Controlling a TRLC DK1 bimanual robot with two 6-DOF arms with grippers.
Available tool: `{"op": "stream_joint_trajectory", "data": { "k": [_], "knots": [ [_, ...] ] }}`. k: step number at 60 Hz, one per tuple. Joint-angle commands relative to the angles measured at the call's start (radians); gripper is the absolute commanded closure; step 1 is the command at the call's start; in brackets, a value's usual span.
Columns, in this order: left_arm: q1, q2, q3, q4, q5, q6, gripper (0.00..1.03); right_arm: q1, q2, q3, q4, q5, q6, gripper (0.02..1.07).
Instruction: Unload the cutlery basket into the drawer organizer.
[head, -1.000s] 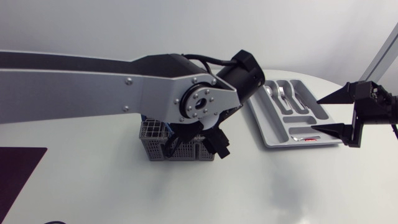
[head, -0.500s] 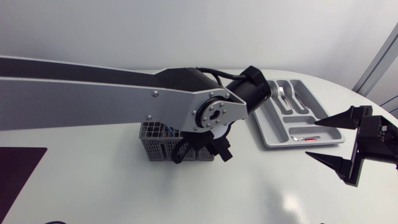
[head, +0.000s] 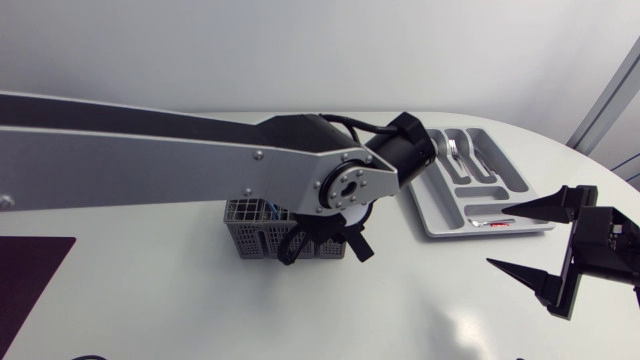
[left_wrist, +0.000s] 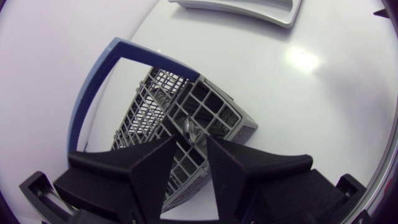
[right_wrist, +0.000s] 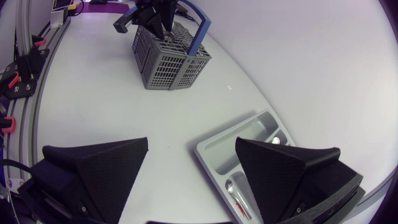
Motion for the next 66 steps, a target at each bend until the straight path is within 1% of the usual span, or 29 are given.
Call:
{"op": "stream_joint_trajectory", "data": {
  "k": [1,5,16,34,43,66],
  "knots": [
    [0.001,0.031,0.007,0.008,-0.015,-0.029,0.73,-0.009,-0.015,-0.027,0.001,-0.015,0.018,0.06],
    [0.001,0.032,0.006,0.012,-0.015,-0.028,0.79,-0.009,-0.02,-0.035,0.001,-0.015,0.018,0.06],
    [0.01,0.04,0.003,0.02,-0.015,-0.022,0.8,-0.012,-0.042,-0.053,0.001,-0.017,0.017,0.06],
    [0.013,0.049,-0.011,0.041,-0.015,-0.012,0.88,-0.013,-0.057,-0.064,0.001,-0.02,0.017,0.06],
    [0.005,0.037,-0.023,0.054,-0.016,-0.005,0.88,-0.017,-0.068,-0.079,0.002,-0.02,0.017,0.06],
    [-0.016,-0.063,-0.048,0.044,-0.059,0.031,0.88,-0.001,-0.111,-0.096,0.005,-0.028,0.063,0.06]
  ]
}}
